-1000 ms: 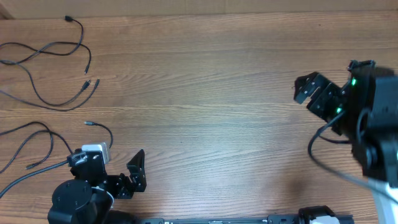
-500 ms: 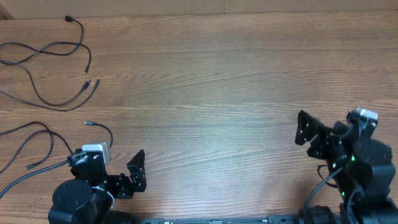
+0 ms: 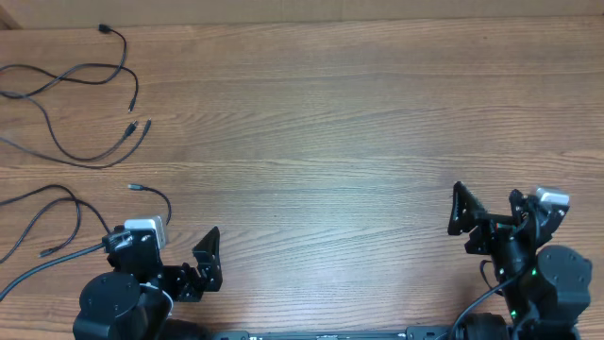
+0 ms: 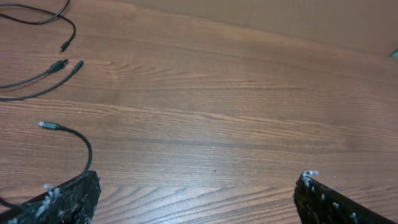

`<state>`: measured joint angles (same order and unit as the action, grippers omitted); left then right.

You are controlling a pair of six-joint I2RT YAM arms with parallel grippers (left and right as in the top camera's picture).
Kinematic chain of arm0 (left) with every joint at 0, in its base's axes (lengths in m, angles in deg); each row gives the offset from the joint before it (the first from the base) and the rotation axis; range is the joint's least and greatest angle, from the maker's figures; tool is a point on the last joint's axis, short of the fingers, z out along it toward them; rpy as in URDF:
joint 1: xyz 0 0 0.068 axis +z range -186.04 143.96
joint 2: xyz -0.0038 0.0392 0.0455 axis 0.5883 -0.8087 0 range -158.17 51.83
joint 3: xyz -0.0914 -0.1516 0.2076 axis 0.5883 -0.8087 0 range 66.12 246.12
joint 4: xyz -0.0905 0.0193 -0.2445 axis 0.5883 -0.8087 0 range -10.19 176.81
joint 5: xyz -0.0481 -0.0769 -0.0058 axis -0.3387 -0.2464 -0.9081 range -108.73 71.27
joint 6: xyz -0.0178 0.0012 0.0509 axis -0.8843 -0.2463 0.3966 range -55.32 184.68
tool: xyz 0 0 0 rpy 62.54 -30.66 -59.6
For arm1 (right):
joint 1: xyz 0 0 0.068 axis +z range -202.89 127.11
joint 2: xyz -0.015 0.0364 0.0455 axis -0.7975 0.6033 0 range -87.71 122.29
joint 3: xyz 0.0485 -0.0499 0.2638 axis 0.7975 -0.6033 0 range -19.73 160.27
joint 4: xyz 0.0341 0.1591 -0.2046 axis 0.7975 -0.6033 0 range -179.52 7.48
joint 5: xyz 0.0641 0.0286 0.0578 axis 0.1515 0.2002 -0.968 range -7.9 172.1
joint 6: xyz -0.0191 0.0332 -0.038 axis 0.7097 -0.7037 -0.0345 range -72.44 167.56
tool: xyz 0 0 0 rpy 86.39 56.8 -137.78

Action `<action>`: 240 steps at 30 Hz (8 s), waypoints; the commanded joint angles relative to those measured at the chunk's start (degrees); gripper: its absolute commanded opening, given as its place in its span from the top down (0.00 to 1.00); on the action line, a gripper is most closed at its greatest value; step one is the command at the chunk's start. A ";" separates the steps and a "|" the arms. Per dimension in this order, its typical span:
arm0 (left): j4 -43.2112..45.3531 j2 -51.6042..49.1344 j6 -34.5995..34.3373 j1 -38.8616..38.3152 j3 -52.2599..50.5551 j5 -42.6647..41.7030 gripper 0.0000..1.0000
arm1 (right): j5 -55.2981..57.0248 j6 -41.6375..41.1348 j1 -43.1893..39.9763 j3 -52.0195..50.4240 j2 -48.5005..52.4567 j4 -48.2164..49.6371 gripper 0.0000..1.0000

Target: Untangle cables

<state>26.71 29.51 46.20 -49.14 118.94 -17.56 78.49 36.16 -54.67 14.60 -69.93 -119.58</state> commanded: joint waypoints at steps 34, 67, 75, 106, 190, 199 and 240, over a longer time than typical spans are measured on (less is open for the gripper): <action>0.04 0.33 -0.81 0.33 -0.24 0.76 0.00 | 1.42 1.29 -0.33 -33.88 -17.66 40.00 0.00; 0.07 0.33 -0.81 0.33 -0.24 0.76 0.01 | 3.10 12.37 -0.22 -33.86 -17.62 31.98 0.00; 0.04 0.33 -0.81 0.33 -0.24 0.76 0.00 | 3.08 16.09 -0.22 -33.86 -17.62 31.98 0.00; 0.07 0.33 -0.81 0.33 -0.24 0.76 0.01 | 2.89 15.74 -0.17 -33.86 -17.62 32.22 0.00; 59.91 22.16 9.22 14.95 -52.54 -6.71 0.01 | 2.89 15.74 -0.17 -33.86 -17.62 32.20 0.00; 55.76 22.16 16.59 14.03 -52.54 -4.52 0.01 | 2.89 15.72 -0.17 -33.86 -17.62 32.22 0.00; 55.56 22.16 19.26 13.44 -52.57 1.55 0.00 | 2.89 15.74 -0.17 -33.86 -17.62 32.22 0.00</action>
<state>82.25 50.97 64.88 -35.30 66.72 -16.31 81.04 52.23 -54.74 -18.67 -86.91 -87.67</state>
